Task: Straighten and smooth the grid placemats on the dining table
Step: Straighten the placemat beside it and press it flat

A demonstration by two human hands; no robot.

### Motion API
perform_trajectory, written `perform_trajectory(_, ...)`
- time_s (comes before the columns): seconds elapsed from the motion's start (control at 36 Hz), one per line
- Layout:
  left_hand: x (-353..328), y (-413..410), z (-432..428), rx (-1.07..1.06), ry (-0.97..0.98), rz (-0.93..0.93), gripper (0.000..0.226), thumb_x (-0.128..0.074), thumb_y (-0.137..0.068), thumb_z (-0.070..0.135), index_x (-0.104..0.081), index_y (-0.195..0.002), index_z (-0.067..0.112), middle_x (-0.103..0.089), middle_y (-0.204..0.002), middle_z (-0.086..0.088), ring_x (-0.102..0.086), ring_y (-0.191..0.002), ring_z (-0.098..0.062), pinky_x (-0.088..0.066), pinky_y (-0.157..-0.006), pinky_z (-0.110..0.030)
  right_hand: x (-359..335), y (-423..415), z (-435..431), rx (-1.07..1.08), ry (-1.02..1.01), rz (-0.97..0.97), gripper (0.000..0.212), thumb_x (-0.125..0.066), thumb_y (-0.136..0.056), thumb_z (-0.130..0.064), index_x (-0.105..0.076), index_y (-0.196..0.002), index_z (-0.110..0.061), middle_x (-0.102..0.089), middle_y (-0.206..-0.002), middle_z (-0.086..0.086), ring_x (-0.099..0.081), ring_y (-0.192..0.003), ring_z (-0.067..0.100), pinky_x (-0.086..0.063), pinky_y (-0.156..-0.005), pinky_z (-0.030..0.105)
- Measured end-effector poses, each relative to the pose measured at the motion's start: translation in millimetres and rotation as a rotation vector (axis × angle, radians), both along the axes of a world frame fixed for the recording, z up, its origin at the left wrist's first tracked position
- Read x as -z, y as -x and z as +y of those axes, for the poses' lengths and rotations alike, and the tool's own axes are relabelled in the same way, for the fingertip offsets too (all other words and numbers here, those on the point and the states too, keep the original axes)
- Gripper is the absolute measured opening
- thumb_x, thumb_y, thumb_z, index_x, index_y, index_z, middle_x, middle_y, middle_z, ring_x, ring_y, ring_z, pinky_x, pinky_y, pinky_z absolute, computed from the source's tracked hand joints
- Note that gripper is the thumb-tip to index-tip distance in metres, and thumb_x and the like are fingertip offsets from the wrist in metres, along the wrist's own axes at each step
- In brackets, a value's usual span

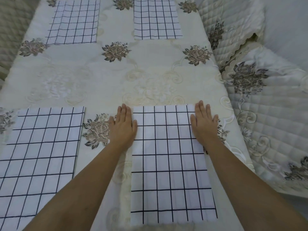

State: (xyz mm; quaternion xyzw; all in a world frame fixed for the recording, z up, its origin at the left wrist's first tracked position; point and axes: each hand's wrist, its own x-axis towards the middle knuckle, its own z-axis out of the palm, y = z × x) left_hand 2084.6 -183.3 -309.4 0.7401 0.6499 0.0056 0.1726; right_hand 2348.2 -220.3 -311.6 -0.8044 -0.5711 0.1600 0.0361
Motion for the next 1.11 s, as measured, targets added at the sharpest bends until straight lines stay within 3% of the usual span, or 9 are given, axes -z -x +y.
perform_trajectory(0.08, -8, -20, -4, 0.006, -0.043, -0.002, 0.058, -0.024, -0.099, 0.026, -0.002, -0.148, 0.005, 0.008, -0.158, -0.01, 0.01, -0.145, -0.022, 0.004, -0.116, -0.046, -12, 25, 5, 0.072, -0.078, 0.042, 0.055, -0.019, -0.098, -0.029, -0.011, -0.149, -0.011, -0.001, -0.158, 0.008, 0.0, -0.146, 0.026, -0.004, -0.115, 0.052)
perform_trajectory(0.22, -5, -60, -15, 0.185, -0.026, 0.055, 0.06, -0.03, -0.096, 0.014, -0.001, -0.149, 0.006, 0.012, -0.157, -0.011, 0.014, -0.145, -0.024, 0.004, -0.116, -0.048, -12, 96, 1, -0.183, -0.091, -0.001, 0.054, -0.03, -0.083, -0.021, -0.055, -0.128, -0.005, -0.051, -0.137, 0.015, -0.05, -0.125, 0.034, -0.045, -0.09, 0.058)
perform_trajectory(0.31, 8, -57, -21, 0.22, 0.009, 0.071, 0.062, -0.027, -0.098, 0.032, 0.004, -0.149, 0.013, 0.013, -0.157, -0.005, 0.014, -0.145, -0.02, 0.001, -0.116, -0.046, -4, 117, -7, -0.294, -0.044, 0.106, 0.055, -0.019, -0.092, -0.026, -0.03, -0.145, -0.013, -0.025, -0.154, 0.003, -0.022, -0.143, 0.022, -0.023, -0.114, 0.048)
perform_trajectory(0.39, 15, -47, -18, 0.195, -0.042, 0.037, 0.067, 0.004, -0.087, 0.044, -0.003, -0.15, 0.02, 0.005, -0.158, 0.003, 0.007, -0.145, -0.013, -0.001, -0.116, -0.047, 6, 113, -12, -0.29, -0.086, 0.173, 0.065, 0.001, -0.088, -0.038, -0.014, -0.149, -0.022, -0.009, -0.158, -0.007, -0.001, -0.146, 0.013, 0.003, -0.116, 0.039)
perform_trajectory(0.53, 13, -40, -10, 0.195, -0.037, 0.027, 0.072, 0.007, -0.083, 0.047, -0.006, -0.149, 0.025, 0.003, -0.158, 0.006, 0.005, -0.146, -0.013, -0.001, -0.114, -0.052, 11, 101, -4, -0.291, -0.098, 0.069, 0.056, -0.019, -0.092, -0.038, -0.032, -0.144, -0.022, -0.026, -0.154, -0.004, -0.022, -0.143, 0.022, -0.018, -0.112, 0.052)
perform_trajectory(0.69, 13, -20, -3, 0.079, -0.017, 0.036, 0.061, -0.017, -0.097, 0.046, 0.006, -0.149, 0.024, 0.014, -0.157, 0.007, 0.013, -0.144, -0.011, 0.005, -0.114, -0.053, 11, 78, 4, -0.241, -0.066, 0.007, 0.056, -0.012, -0.094, -0.041, -0.012, -0.149, -0.028, -0.005, -0.158, -0.009, -0.002, -0.147, 0.018, -0.005, -0.114, 0.055)
perform_trajectory(0.78, 13, 3, -6, 0.023, -0.024, 0.04, 0.06, -0.014, -0.096, 0.046, 0.007, -0.148, 0.025, 0.014, -0.157, 0.007, 0.014, -0.144, -0.012, 0.005, -0.114, -0.054, 11, 56, 2, -0.143, -0.044, -0.044, 0.054, -0.014, -0.097, -0.038, -0.004, -0.149, -0.029, 0.005, -0.158, -0.01, 0.006, -0.146, 0.018, -0.002, -0.114, 0.055)
perform_trajectory(0.94, 13, 34, -23, -0.04, -0.036, 0.039, 0.071, 0.0, -0.084, 0.053, 0.002, -0.149, 0.024, 0.011, -0.156, 0.009, 0.012, -0.144, -0.011, 0.005, -0.115, -0.051, 6, 14, -14, 0.029, -0.044, -0.053, 0.053, -0.017, -0.098, -0.034, -0.008, -0.15, -0.026, 0.0, -0.158, -0.009, 0.001, -0.147, 0.018, -0.003, -0.114, 0.054)
perform_trajectory(1.11, 9, 29, -48, -0.116, -0.053, -0.059, 0.074, -0.002, -0.085, 0.05, -0.007, -0.15, 0.015, 0.004, -0.158, 0.001, 0.01, -0.145, -0.015, 0.011, -0.113, -0.051, -7, 13, -23, 0.154, -0.103, 0.157, 0.049, -0.029, -0.099, -0.023, -0.023, -0.148, -0.015, -0.013, -0.158, 0.0, -0.005, -0.146, 0.02, 0.001, -0.116, 0.049)
